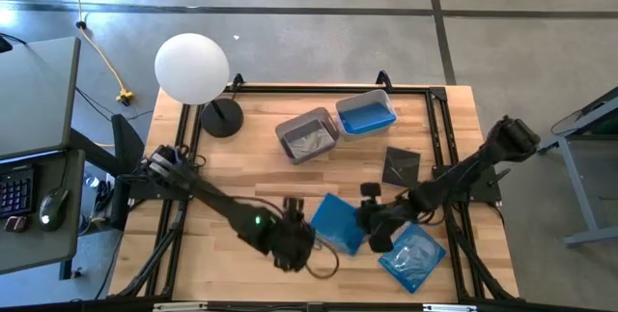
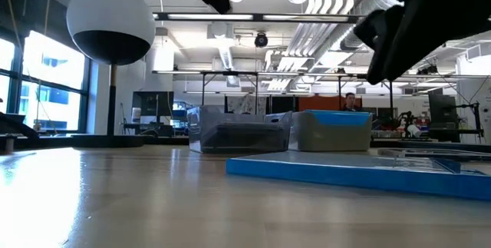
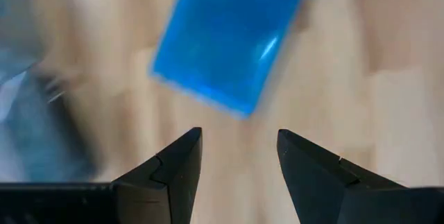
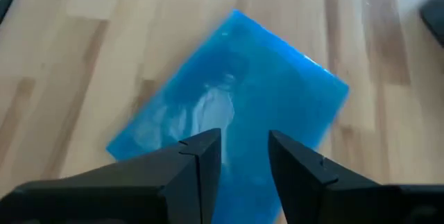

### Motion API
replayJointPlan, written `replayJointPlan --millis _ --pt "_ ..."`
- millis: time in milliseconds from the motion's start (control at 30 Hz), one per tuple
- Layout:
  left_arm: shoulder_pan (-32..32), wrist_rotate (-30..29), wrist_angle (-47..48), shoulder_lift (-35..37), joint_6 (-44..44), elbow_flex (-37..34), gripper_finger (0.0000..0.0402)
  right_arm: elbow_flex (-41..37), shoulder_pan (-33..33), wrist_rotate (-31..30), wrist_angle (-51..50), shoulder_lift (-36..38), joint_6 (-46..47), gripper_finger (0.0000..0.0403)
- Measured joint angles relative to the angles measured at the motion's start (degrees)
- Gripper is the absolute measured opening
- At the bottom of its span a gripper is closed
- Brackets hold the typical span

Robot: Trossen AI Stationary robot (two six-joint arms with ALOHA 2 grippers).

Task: Pick & place jewel cases by type
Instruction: Put the top blue CD case into the white bin

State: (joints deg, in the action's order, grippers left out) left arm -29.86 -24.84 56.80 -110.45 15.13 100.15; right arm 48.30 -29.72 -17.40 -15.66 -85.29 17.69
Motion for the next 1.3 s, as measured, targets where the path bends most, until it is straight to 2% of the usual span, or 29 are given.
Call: replayJointPlan --millis 167,267,333,433,500,600,933,1200,1300 --pt "-0.86 -0.24 -29.36 -0.07 -4.35 -14.3 0.0184 -8.09 5.56 8.71 3.2 6.68 2.55 0.0114" --pt "0.48 -0.32 -40.55 -0.07 -8.97 -19.86 0.0184 -14.64 9.32 15.41 12.53 9.68 3.1 0.0115" --pt "1.61 -0.12 -44.5 -0.07 -12.29 -22.13 0.0184 -19.21 11.09 17.99 19.88 10.39 3.43 0.0115" --pt "3.2 1.9 -46.51 -0.97 -15.3 -23.46 0.0184 -24.23 13.21 20.4 28.44 10.42 6.29 0.0115" --pt "3.92 3.49 -46.27 -1.97 -16.77 -23.55 0.0184 -26.17 14.22 21.84 30.54 10.29 7.45 0.0115" --pt "4.75 4.69 -47.5 -4.46 -20.1 -23.42 0.0184 -27.22 15.28 21.88 29.49 10.12 7.6 0.0115" --pt "5.2 -0.83 -48.37 -7.61 -24.34 -23.39 0.0184 -27.13 19.42 22.13 28.51 8.27 6.62 0.0115" --pt "5.17 2.68 -47.78 -7.6 -27.15 -23.39 0.0184 -27.11 21.05 25.22 28.46 7.85 7.88 0.0115" --pt "4.93 2.02 -47.64 -7.67 -27.58 -23.46 0.0184 -27.13 21.04 24.29 28.51 7.78 5.96 0.0115"
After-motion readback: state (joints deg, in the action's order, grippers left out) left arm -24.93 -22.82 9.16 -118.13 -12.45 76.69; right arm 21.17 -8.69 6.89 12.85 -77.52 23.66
